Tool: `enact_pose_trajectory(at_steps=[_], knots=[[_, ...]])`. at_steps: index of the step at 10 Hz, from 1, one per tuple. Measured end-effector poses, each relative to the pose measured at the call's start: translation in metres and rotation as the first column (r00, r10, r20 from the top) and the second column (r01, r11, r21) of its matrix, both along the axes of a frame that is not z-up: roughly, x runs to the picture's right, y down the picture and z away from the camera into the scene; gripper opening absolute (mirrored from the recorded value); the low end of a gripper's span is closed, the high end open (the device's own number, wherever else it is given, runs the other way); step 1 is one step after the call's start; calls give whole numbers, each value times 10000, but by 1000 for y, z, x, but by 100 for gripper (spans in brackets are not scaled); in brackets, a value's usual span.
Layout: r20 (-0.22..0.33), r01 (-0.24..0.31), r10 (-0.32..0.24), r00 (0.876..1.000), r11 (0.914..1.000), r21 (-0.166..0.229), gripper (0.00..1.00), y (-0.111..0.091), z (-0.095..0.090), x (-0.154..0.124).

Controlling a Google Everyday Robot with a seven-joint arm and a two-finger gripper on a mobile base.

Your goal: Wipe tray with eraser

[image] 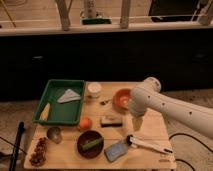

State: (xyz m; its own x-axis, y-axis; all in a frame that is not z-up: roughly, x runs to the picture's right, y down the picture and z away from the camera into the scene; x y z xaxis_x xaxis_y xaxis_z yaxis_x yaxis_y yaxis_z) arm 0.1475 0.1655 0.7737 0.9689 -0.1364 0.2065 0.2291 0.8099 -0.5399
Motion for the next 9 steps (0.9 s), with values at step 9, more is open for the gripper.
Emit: enact_pose_trajectory(at_steps=[9], knots=[[534, -679, 683, 9962, 9976, -100, 80, 18, 40, -27]])
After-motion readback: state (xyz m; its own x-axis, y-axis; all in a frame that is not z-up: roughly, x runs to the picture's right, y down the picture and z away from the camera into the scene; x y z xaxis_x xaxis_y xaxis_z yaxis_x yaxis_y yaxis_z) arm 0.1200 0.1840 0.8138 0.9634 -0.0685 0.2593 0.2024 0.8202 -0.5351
